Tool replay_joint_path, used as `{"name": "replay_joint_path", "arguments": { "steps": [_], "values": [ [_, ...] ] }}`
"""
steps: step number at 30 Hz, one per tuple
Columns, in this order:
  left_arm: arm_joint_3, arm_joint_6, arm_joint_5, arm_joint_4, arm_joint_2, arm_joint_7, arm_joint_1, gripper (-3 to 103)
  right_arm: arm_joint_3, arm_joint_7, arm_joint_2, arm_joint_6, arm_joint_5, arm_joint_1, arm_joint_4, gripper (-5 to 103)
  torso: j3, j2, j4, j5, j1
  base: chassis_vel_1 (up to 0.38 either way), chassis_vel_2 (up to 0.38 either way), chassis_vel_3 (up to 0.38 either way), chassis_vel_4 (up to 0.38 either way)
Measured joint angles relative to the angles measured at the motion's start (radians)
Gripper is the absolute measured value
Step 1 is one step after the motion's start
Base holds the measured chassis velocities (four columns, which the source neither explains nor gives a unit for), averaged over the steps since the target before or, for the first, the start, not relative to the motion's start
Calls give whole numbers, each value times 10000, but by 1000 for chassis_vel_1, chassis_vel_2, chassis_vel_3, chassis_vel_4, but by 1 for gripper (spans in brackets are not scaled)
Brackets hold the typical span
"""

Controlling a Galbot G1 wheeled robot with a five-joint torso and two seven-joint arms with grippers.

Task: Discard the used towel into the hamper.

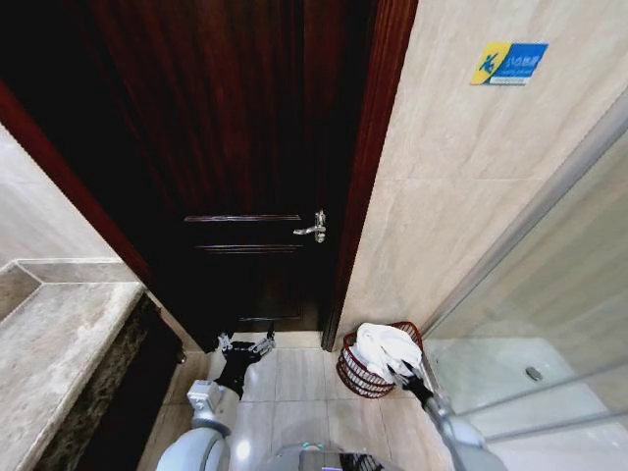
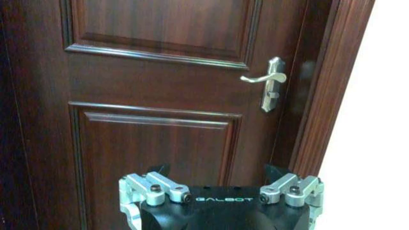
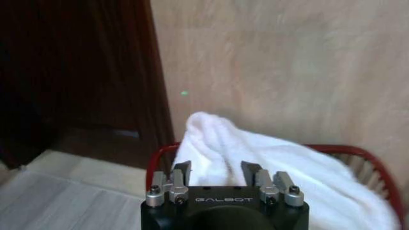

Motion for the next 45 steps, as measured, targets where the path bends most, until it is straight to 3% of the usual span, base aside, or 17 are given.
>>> {"name": "replay_joint_path", "arguments": {
  "steps": [1, 4, 6, 8, 11, 14, 16, 18, 29, 31, 33, 35, 38, 39, 41, 43, 45],
  "values": [
    [0, 0, 0, 0, 0, 0, 0, 99, 0, 0, 0, 0, 0, 0, 0, 56, 0, 0, 0, 0, 0, 0, 0, 0, 0],
    [0, 0, 0, 0, 0, 0, 0, 99, -421, 214, 189, -183, -405, 898, -1332, 40, 1, -1, -3, 4, 0, 0, 0, 0, 0],
    [0, 0, 0, 0, 0, 0, 0, 99, -451, 216, 231, -242, -511, 1114, -1683, 40, 0, -1, -3, 4, 0, 0, 0, 0, 0],
    [0, 0, 0, 0, 0, 0, 0, 99, -504, 176, 331, -489, -718, 1780, -2778, 24, 0, -2, -3, 1, 0, 0, 0, 0, 0],
    [0, 0, 0, 0, 1, 0, 0, 99, -499, 75, 375, -674, -851, 2257, -3525, 19, 1, -2, -3, 3, 0, 0, 0, 0, 0],
    [1, 0, 0, 0, 1, 0, 0, 99, -278, 79, 491, -779, -1396, 2915, -4495, 8, 0, -2, -4, -1, 0, 0, 0, 0, 0],
    [0, 0, 0, 1, 0, 0, 0, 99, -5, 162, 604, -955, -2344, 3414, -5120, 2, 1, -2, -1, 3, 1, 0, 0, 0, 0],
    [0, 0, 0, 0, 1, -1, 0, 99, 44, 433, 697, -1042, -3057, 3731, -5593, 2, 0, -2, -2, -5, 0, 0, 0, 0, 0],
    [0, 0, 0, 0, 0, -1, 0, 99, -138, 1841, 1232, -1959, -3633, 4293, -6385, -1, -1, -1, -1, 4, 0, 0, 0, 0, 0],
    [0, 0, 0, 0, -1, 0, 0, 99, -211, 1693, 1219, -1988, -3406, 4103, -5992, -1, 0, -2, -2, 2, 1, 0, 0, 0, 0],
    [0, 0, 0, 0, 0, 0, 0, 99, -591, 983, 999, -1598, -2963, 3265, -4550, 14, -1, -1, -1, 4, 1, 0, 0, 0, 0],
    [-1, 0, 0, 0, -1, -1, 0, 99, -812, 861, 881, -1485, -2824, 2948, -4105, 14, 0, -1, -2, 5, 0, 0, 0, 0, 0],
    [1, 0, 0, 0, 0, 0, 0, 99, -1111, 75, 409, -906, -2341, 1946, -2647, 30, -1, 0, -4, 6, 0, 0, 0, 0, 0],
    [1, 0, 0, 0, 0, 0, 0, 99, -1111, 75, 409, -906, -2341, 1946, -2647, 30, -1, 0, -4, 6, 0, 0, 0, 0, 0],
    [0, 0, 0, 0, 1, -1, 1, 99, -1118, -278, 24, -805, -2109, 1319, -1461, 41, 0, 0, -3, 7, 0, 0, 0, 0, 0],
    [1, 0, 0, 0, -1, -1, 1, 99, -1135, -319, -131, -795, -1993, 1090, -989, 41, -1, 1, -4, -6, 0, 0, 0, 0, 0],
    [0, 0, 0, 0, 1, -1, 0, 99, -1060, -311, -458, -744, -1635, 534, 76, 51, 0, 1, -6, 8, 0, 0, 0, 0, 0]
  ]
}}
